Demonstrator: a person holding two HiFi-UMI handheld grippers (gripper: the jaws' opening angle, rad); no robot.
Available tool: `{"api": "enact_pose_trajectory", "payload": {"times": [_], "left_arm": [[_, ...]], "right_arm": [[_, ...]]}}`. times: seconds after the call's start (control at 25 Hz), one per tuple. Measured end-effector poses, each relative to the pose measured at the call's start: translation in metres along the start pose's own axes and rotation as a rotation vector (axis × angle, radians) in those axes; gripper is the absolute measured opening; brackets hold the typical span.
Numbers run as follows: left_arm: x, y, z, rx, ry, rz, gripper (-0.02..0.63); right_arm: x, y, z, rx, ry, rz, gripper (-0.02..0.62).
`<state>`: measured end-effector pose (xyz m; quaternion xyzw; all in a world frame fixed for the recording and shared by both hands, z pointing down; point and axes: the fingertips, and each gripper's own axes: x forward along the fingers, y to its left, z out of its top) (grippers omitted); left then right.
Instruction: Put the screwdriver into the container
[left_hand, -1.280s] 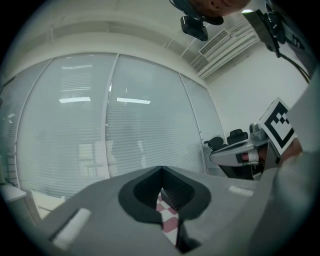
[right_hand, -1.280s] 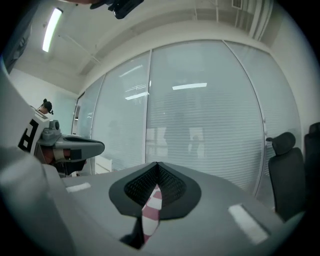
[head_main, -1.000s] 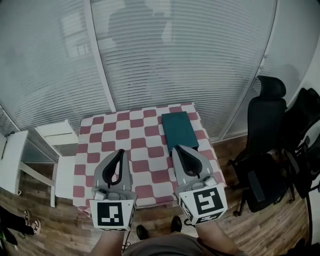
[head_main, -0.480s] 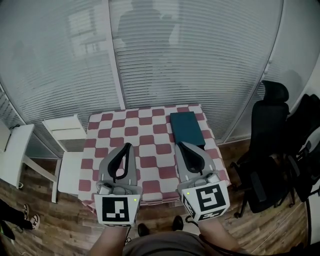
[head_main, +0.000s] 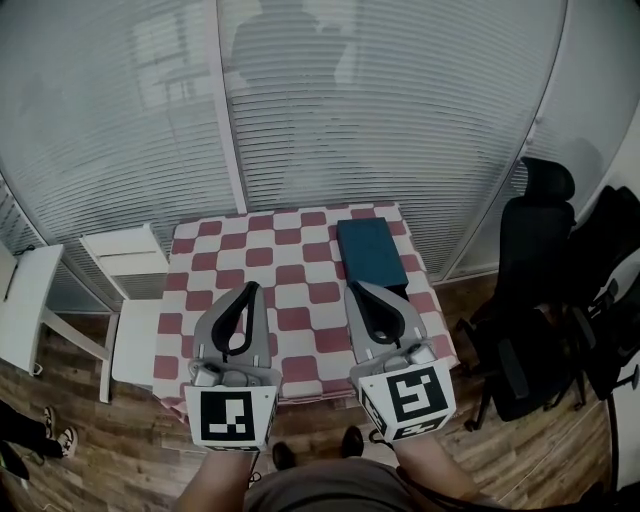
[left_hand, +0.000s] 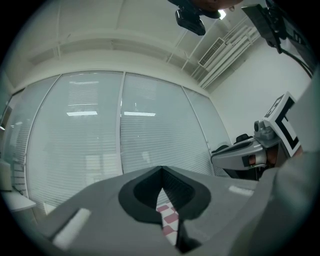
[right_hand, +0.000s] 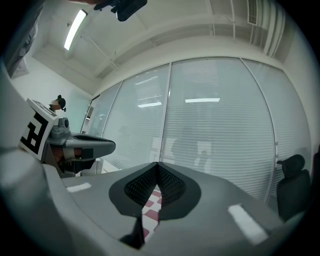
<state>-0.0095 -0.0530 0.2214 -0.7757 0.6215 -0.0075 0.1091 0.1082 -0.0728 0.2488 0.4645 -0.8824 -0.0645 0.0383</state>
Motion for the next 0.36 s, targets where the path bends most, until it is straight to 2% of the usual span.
{"api": "enact_pose_trajectory", "payload": {"times": [0.36], "left_arm": [[0.0092,0.0025,-0.0083,0.006,0.008,-0.001,0.0]], "right_arm": [[0.0102,-0.0044,-0.0066,0.004,0.0,-0.001,0.025]]}}
